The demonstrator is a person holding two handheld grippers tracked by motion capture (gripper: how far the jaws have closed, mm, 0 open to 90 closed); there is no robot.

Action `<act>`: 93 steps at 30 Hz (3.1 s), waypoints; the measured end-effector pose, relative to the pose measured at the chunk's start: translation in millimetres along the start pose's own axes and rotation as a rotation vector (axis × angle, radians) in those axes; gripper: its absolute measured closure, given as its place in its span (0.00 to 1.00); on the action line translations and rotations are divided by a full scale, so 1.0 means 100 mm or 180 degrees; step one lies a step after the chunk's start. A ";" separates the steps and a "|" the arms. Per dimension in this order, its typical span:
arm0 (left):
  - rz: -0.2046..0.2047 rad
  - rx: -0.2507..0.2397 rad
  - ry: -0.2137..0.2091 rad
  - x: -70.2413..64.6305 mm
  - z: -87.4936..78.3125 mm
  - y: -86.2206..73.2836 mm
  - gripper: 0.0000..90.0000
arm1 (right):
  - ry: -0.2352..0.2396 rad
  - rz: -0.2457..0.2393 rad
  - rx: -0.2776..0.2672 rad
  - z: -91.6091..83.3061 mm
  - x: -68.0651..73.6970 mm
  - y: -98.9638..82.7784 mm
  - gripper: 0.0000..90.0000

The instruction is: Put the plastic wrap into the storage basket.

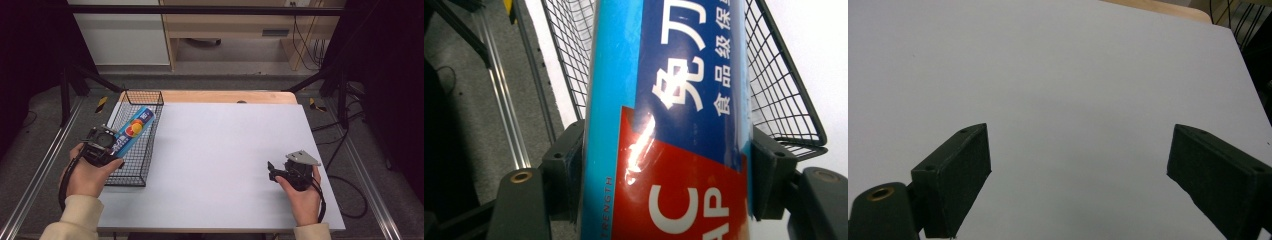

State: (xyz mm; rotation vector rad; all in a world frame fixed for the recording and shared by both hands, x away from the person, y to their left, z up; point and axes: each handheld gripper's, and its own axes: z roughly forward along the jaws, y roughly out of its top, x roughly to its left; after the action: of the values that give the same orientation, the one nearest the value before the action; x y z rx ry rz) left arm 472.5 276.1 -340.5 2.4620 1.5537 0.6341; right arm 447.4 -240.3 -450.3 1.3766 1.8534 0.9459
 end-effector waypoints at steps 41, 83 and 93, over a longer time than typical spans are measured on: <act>-0.0121 0.0503 -0.0038 0.06 0.28 0.25 0.35 | 0.0085 -0.0002 0.0016 0.01 0.00 0.00 0.12; -0.0039 0.0124 0.0175 0.00 0.24 0.29 0.26 | 0.0137 0.0004 0.0111 0.06 -0.05 -0.03 0.11; 0.0209 -0.0750 0.0002 -0.23 -0.11 0.38 0.11 | 0.0065 -0.0003 0.0069 0.02 -0.08 -0.03 0.07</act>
State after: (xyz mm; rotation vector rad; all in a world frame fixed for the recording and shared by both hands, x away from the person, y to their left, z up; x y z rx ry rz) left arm 490.5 238.2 -323.6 2.3437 1.3184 0.7799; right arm 449.2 -248.7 -453.2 1.3836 1.8845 0.9452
